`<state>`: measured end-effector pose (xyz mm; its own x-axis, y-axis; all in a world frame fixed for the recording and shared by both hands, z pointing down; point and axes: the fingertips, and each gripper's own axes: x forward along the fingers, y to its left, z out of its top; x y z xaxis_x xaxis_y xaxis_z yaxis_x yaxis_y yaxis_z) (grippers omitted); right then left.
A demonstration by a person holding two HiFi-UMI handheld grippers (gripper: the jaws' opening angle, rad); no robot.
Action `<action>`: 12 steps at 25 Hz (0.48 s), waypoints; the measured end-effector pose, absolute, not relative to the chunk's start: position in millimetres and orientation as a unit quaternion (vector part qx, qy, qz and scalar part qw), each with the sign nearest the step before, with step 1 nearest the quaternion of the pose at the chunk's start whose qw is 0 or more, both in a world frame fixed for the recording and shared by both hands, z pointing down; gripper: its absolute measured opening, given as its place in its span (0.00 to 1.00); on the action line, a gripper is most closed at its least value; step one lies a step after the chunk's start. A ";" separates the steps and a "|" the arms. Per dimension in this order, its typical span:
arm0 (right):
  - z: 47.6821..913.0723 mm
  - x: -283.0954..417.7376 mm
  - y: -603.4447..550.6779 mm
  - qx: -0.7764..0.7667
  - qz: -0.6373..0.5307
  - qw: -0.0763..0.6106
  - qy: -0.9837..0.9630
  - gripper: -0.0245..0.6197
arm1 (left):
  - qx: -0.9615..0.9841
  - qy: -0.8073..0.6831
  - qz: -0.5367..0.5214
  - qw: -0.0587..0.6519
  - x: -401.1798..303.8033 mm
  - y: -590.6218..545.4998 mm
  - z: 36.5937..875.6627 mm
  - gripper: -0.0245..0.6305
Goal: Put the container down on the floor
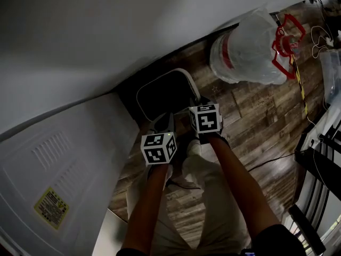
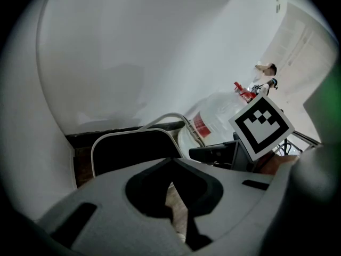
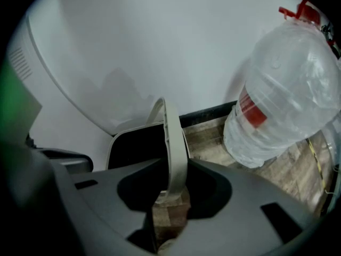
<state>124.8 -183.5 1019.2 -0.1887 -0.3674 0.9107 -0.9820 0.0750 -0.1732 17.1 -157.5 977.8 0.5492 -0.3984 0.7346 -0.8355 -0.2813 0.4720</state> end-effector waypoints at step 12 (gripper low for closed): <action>1044.4 147.3 -181.2 0.545 0.443 0.350 -0.620 0.17 | 0.770 -0.390 0.254 0.437 31.5 -160.0 992.9 0.06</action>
